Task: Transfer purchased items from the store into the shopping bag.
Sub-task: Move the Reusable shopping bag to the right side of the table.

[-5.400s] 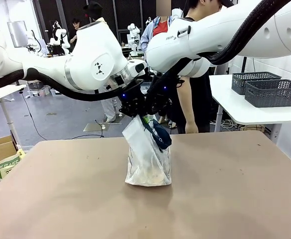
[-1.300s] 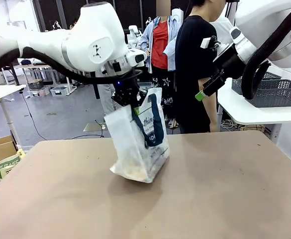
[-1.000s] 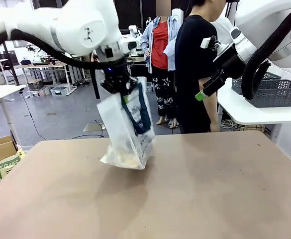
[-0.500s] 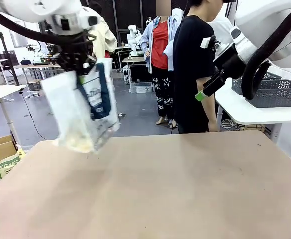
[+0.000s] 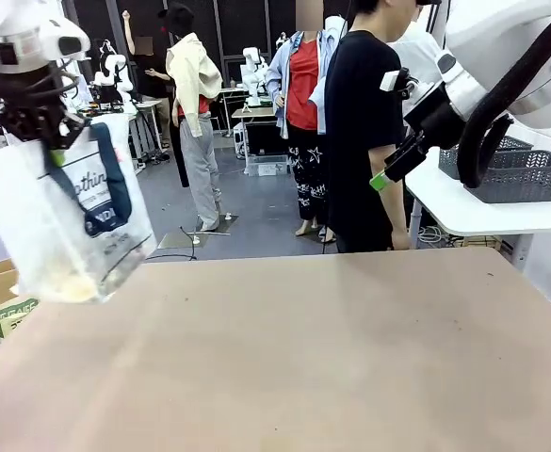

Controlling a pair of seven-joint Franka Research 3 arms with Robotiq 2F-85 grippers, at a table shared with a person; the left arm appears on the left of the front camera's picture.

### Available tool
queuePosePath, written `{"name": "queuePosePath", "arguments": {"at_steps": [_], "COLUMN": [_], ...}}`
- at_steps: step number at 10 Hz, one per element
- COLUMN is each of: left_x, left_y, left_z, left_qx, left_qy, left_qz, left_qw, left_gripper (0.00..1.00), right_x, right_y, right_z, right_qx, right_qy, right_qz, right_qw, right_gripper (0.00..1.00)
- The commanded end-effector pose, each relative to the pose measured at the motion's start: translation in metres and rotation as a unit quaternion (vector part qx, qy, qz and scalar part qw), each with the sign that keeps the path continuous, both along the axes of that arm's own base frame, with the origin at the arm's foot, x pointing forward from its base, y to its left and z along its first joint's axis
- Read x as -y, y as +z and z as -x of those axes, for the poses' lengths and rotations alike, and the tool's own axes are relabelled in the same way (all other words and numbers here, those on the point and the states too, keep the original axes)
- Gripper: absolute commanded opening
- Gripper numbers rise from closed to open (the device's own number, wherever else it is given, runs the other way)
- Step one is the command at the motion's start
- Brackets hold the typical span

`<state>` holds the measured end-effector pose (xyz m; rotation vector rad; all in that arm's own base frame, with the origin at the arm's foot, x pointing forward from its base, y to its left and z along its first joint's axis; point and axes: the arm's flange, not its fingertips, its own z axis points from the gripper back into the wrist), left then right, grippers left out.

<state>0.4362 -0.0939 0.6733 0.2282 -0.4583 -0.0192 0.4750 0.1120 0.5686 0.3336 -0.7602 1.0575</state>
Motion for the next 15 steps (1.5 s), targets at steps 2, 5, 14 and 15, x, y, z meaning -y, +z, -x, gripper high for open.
{"name": "queuePosePath", "arguments": {"at_steps": [2, 5, 14, 15], "left_x": [-0.018, -0.016, -0.086, -0.091], "left_y": [-0.011, -0.004, -0.074, -0.082], "left_z": [0.016, 0.006, -0.047, -0.047], "left_qx": [0.051, 0.009, 0.048, 0.043], "left_qy": [0.000, 0.002, 0.037, 0.037], "left_qz": [0.026, -0.001, -0.026, -0.032], "left_qw": [0.998, 1.000, 0.998, 0.998], "left_gripper": [0.00, 0.00, 0.00, 0.00], "right_x": [0.000, 0.000, 0.000, 0.000], "right_y": [0.000, 0.000, 0.000, 0.000], "right_z": [0.000, 0.000, 0.000, 0.000], "right_qx": [0.002, 0.002, 0.002, 0.002], "right_qy": [0.001, 0.001, 0.001, 0.001], "right_qz": [0.009, 0.009, 0.009, 0.009], "right_qw": [1.000, 1.000, 1.000, 1.000], "right_gripper": [1.00, 1.00, 1.00, 1.00]}}
